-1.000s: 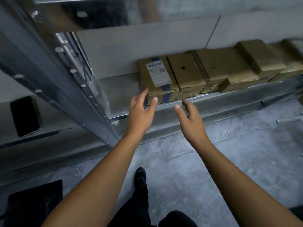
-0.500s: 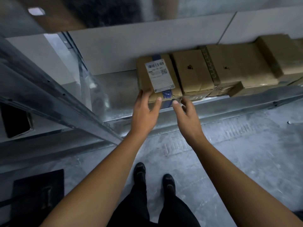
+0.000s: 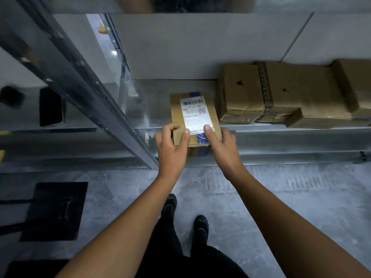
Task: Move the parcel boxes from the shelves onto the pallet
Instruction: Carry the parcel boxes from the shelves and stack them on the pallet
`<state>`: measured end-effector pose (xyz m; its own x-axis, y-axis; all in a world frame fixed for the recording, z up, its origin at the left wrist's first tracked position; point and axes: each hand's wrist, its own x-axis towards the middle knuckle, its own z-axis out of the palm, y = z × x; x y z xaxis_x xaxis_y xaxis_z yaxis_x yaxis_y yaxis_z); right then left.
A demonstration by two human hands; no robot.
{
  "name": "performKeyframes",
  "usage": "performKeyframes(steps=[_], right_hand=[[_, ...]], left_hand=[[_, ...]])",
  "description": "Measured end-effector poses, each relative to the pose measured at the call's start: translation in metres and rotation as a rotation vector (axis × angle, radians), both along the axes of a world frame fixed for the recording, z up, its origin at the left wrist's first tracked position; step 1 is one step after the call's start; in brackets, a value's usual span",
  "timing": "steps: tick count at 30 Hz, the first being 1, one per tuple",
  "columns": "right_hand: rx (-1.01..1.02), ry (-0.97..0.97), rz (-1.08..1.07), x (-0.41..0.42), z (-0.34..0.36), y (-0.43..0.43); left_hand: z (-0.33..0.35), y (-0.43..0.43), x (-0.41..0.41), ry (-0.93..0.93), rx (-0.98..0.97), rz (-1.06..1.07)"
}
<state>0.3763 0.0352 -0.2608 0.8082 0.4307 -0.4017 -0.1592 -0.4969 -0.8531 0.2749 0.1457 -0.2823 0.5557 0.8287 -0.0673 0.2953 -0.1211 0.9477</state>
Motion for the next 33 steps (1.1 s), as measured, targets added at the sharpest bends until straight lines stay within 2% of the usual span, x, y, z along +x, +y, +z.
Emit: performKeyframes(steps=[5, 9, 19, 27, 33], right_hand=[[0.059, -0.041, 0.055, -0.015, 0.005, -0.016], [0.048, -0.102, 0.108, -0.034, 0.002, -0.028], [0.198, -0.147, 0.363, -0.109, 0.004, -0.033], [0.24, -0.214, 0.538, -0.192, 0.032, 0.001], [0.333, -0.175, 0.679, -0.307, 0.052, 0.038]], left_hand=[[0.003, -0.033, -0.028, -0.066, -0.145, 0.174], [0.005, -0.054, -0.05, -0.098, -0.121, 0.259], [0.021, -0.082, -0.136, -0.203, -0.185, 0.483], [0.038, -0.067, -0.224, -0.305, -0.157, 0.649], [0.059, -0.048, -0.341, -0.353, -0.093, 0.792]])
